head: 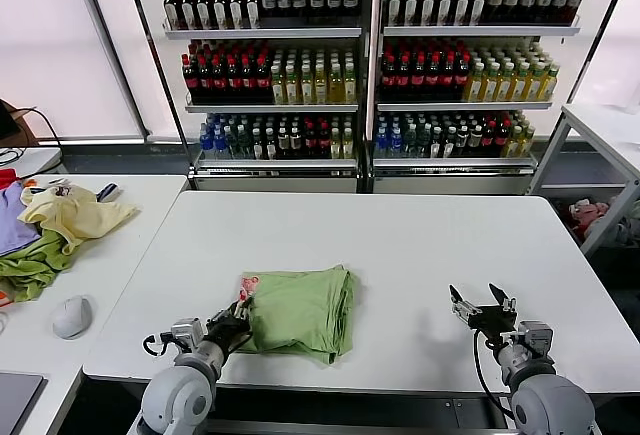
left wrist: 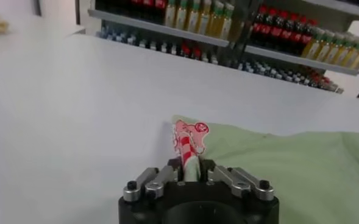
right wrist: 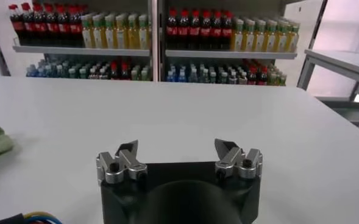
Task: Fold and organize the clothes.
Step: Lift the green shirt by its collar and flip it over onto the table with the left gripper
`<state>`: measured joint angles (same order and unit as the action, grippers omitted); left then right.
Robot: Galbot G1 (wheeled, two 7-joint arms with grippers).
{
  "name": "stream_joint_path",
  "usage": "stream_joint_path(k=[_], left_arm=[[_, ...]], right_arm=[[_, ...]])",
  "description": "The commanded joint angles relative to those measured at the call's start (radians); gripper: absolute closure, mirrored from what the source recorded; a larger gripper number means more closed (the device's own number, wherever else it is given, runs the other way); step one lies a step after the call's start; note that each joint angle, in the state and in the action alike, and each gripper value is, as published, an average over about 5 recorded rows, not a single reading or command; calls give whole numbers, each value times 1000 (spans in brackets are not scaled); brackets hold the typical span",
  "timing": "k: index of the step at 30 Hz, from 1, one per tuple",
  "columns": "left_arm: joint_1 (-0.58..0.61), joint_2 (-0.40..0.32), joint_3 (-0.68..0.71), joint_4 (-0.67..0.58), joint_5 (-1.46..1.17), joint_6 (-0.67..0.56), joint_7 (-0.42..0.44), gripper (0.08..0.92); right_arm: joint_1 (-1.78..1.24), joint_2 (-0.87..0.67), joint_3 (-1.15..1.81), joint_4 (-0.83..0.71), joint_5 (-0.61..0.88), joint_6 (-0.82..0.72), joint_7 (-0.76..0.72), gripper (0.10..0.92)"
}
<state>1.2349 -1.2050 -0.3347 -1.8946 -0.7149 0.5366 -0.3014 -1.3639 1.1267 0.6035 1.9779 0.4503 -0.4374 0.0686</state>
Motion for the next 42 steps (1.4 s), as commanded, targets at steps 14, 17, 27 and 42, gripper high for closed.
stream_joint_path(k=[14, 17, 27, 42], left_arm=[[4, 54, -387, -87, -586, 4, -33, 877], [6, 108, -500, -90, -654, 21, -40, 877], [-1, 317, -687, -163, -703, 47, -57, 877], [-53, 68, 107, -171, 283, -12, 2, 877]], right_arm=[[14, -2, -5, -6, 4, 2, 0, 203], [17, -3, -7, -7, 7, 3, -1, 203], [27, -4, -15, 0, 15, 11, -4, 203], [21, 11, -13, 12, 10, 29, -10, 203]])
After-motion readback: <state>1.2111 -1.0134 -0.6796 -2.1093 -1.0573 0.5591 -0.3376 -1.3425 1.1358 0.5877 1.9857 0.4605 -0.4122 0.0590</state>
